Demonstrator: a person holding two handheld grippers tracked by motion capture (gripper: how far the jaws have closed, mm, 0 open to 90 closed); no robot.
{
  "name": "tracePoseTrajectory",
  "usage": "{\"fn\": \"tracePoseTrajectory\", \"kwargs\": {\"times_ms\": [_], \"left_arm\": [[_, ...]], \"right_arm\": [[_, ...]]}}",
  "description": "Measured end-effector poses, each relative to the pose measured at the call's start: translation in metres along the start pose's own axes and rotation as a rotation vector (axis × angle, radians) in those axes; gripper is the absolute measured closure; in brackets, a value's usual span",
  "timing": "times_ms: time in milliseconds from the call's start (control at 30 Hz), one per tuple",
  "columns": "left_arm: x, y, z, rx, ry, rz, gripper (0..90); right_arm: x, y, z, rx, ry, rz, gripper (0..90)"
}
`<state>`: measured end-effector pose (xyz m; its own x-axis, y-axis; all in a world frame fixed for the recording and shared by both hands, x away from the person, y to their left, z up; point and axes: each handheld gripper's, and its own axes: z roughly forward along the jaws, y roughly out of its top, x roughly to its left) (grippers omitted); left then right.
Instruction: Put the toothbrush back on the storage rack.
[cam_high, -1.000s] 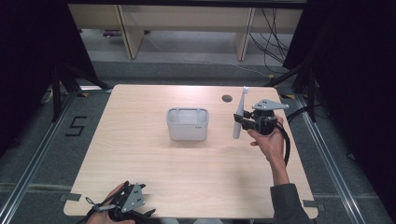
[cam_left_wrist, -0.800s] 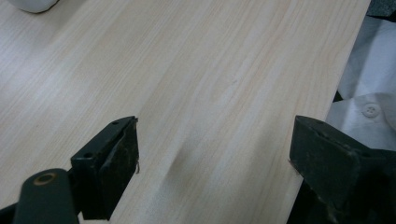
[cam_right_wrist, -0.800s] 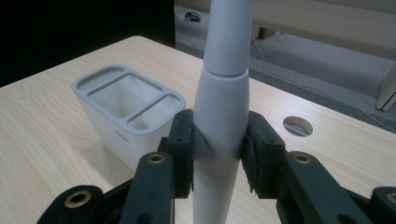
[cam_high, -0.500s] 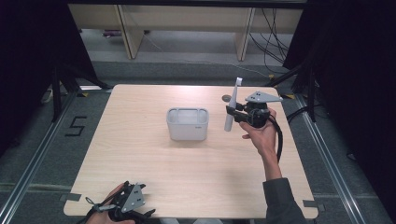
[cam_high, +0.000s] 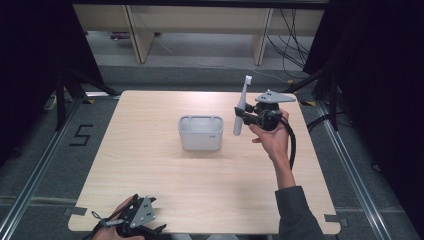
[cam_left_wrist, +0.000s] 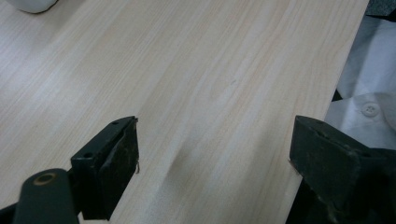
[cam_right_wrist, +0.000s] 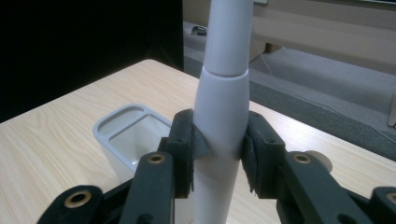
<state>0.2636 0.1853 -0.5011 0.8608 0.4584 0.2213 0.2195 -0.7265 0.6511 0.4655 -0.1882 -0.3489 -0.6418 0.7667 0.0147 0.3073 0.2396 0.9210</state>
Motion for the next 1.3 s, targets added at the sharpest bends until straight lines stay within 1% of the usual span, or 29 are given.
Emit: {"fn": "tracePoseTrajectory", "kwargs": {"times_ms": [67,100,200,233,267,300,367,400,467,500,533,633,667,700,733,767,800,833,900,933,967,1000,1033,1067,1100,1200,1233,1267,1300], "left_arm": [[0.000,0.000,0.000,-0.001,0.001,0.001,15.4],[0.000,0.000,0.000,-0.002,0.000,0.002,15.4],[0.000,0.000,0.000,0.000,0.000,0.001,15.4],[0.000,0.000,-0.001,0.001,-0.003,0.002,15.4],[0.000,0.000,-0.001,0.000,-0.004,0.003,15.4],[0.000,0.001,-0.001,-0.001,-0.004,0.004,15.4],[0.000,0.000,-0.001,0.002,-0.003,0.003,15.4],[0.000,0.000,-0.001,0.001,-0.003,0.002,15.4],[0.000,0.001,-0.001,-0.001,-0.003,0.003,15.5],[0.000,0.001,-0.001,-0.002,-0.004,0.003,15.4],[0.000,0.000,-0.001,0.001,-0.004,0.004,15.4],[0.000,0.000,-0.001,0.002,-0.003,0.004,15.4],[0.000,0.001,-0.001,-0.002,-0.004,0.003,15.4],[0.001,0.001,-0.003,0.026,-0.035,0.008,15.4],[0.000,0.000,-0.001,0.002,-0.008,0.004,15.4],[0.000,0.000,-0.001,0.002,-0.008,0.004,15.4],[0.000,0.001,-0.002,0.001,-0.003,0.004,15.4],[0.002,0.002,-0.003,0.028,-0.030,0.009,15.4],[0.001,0.001,-0.003,0.017,-0.030,0.008,15.4],[0.000,0.000,-0.001,0.001,-0.004,0.004,15.4],[0.000,0.001,-0.002,0.003,-0.003,0.004,15.4],[0.001,0.001,-0.002,0.014,-0.018,0.004,15.5],[0.000,0.001,-0.002,0.005,-0.009,0.005,15.4],[0.000,0.001,-0.002,0.005,-0.008,0.004,15.4],[0.000,0.001,-0.002,0.007,-0.009,0.005,15.4],[0.000,0.001,-0.002,0.005,-0.010,0.007,15.4],[0.000,0.001,-0.002,0.002,-0.014,0.004,15.5],[0.001,0.001,-0.002,0.016,-0.027,0.008,15.4],[0.001,0.001,-0.003,0.021,-0.035,0.008,15.4]], "right_arm": [[0.002,0.003,0.002,-0.012,-0.007,0.004,66.9],[0.003,0.004,0.002,-0.005,-0.001,0.008,66.8],[0.005,0.010,0.004,-0.018,-0.004,-0.013,66.8],[0.007,0.011,0.005,-0.009,0.001,-0.001,66.8],[0.007,0.013,0.007,-0.010,0.014,-0.010,66.8],[0.009,0.014,0.007,-0.008,0.011,-0.001,66.8],[0.009,0.017,0.010,-0.017,0.004,-0.025,66.8],[0.010,0.018,0.011,-0.016,0.008,-0.011,66.8],[0.012,0.021,0.014,-0.016,0.011,-0.019,66.8],[0.014,0.022,0.016,-0.015,0.016,-0.001,66.8],[0.014,0.023,0.017,-0.019,0.022,-0.015,66.8],[0.017,0.024,0.020,-0.019,0.017,-0.007,66.8],[0.017,0.025,0.022,-0.017,0.024,-0.016,66.8],[0.019,0.027,0.025,-0.013,0.029,-0.015,66.8],[0.020,0.027,0.026,-0.014,0.028,-0.004,66.8],[0.020,0.028,0.028,-0.018,0.025,-0.017,66.8],[0.021,0.028,0.031,-0.023,0.030,-0.015,66.8],[0.023,0.028,0.032,-0.018,0.043,-0.010,66.8],[0.024,0.029,0.033,-0.012,0.030,-0.024,66.8],[0.025,0.031,0.038,-0.027,0.043,-0.013,66.8],[0.026,0.031,0.039,-0.024,0.036,-0.005,66.8],[0.026,0.032,0.041,-0.024,0.030,-0.016,66.8],[0.027,0.033,0.042,-0.018,0.045,-0.006,66.8],[0.029,0.034,0.044,-0.009,0.036,0.003,66.8],[0.028,0.034,0.046,-0.013,0.030,-0.020,66.8],[0.028,0.034,0.051,-0.008,0.036,-0.013,66.8],[0.028,0.033,0.052,-0.009,0.037,-0.008,66.8],[0.027,0.033,0.053,-0.007,0.026,-0.009,66.8],[0.027,0.032,0.054,0.007,0.031,-0.004,66.8]]}}
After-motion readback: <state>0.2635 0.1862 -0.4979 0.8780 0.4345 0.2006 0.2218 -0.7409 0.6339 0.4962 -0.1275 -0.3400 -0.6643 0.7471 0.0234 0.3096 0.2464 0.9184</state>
